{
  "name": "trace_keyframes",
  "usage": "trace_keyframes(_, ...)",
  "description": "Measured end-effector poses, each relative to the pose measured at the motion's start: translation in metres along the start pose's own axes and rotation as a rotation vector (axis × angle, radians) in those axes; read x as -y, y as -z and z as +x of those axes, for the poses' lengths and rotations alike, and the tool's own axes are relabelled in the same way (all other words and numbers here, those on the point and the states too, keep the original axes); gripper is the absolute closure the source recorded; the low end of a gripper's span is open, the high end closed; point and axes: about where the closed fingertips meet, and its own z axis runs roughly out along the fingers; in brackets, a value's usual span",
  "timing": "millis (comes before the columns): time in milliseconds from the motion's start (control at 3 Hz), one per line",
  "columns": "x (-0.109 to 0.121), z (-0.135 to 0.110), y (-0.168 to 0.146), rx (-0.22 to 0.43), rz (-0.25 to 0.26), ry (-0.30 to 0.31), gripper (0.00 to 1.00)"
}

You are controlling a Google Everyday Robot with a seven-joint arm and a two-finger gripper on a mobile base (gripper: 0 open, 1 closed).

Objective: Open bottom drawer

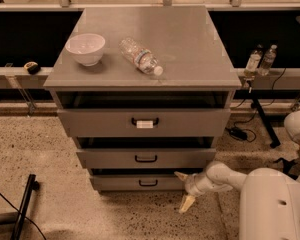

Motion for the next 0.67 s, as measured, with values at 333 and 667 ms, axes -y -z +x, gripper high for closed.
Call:
trace_keyframes(333,0.0148,0.0216,-0.0040,-0.015,0.024,-0.026,0.00)
trace_keyframes(667,0.0161,0.0243,-0.0077,-0.023,0.040,-0.029,0.00)
